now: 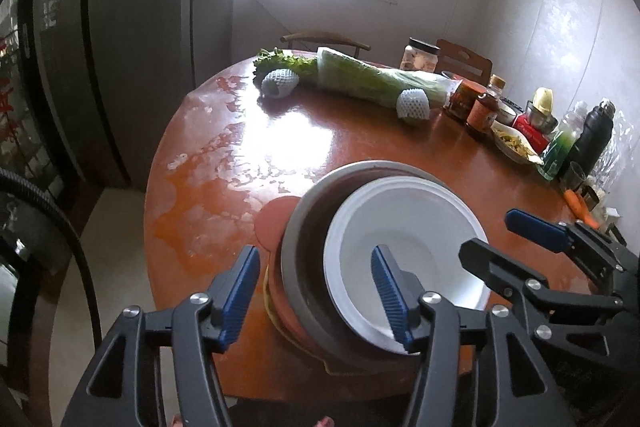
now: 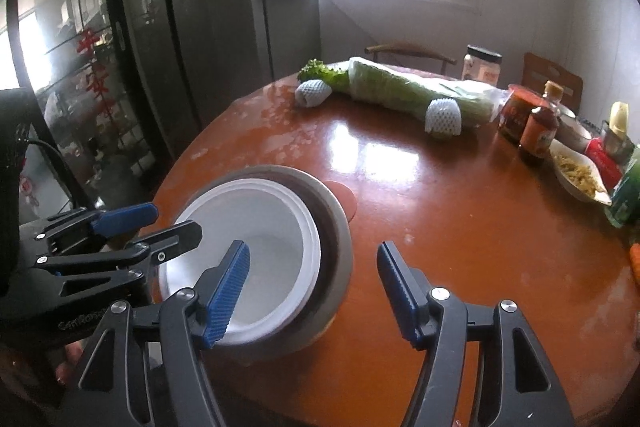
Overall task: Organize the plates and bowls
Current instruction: 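Withdraw the right gripper from the bowl stack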
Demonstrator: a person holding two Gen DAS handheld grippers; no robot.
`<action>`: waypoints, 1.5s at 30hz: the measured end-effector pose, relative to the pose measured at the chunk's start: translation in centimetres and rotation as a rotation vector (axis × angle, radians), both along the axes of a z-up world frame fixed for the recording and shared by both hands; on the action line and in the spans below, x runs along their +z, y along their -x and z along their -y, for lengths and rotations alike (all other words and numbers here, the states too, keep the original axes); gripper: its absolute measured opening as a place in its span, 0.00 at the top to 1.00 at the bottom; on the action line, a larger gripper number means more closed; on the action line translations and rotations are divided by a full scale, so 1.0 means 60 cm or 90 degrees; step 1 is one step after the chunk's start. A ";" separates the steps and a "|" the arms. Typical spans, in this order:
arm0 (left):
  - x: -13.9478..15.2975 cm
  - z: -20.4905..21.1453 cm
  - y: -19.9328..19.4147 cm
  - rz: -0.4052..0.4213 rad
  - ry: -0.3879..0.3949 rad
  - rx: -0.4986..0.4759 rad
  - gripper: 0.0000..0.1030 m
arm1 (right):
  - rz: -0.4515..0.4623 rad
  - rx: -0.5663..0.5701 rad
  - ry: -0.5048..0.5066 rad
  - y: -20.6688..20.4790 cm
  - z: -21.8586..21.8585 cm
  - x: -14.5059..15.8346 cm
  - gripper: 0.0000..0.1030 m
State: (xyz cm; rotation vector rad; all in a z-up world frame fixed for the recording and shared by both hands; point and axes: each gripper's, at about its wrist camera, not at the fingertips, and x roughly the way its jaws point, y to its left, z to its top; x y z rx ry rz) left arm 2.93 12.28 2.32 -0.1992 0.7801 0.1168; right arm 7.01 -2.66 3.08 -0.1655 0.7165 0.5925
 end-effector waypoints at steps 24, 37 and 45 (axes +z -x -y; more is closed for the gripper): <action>-0.005 0.092 0.074 -0.014 -0.047 -0.011 0.39 | 0.049 -0.048 -0.004 0.116 0.090 0.013 0.28; -0.007 0.095 0.079 -0.018 -0.050 -0.008 0.39 | 0.041 -0.054 -0.003 0.133 0.100 0.000 0.28; -0.011 0.095 0.077 -0.026 -0.051 -0.008 0.39 | 0.037 -0.056 -0.002 0.133 0.099 -0.005 0.28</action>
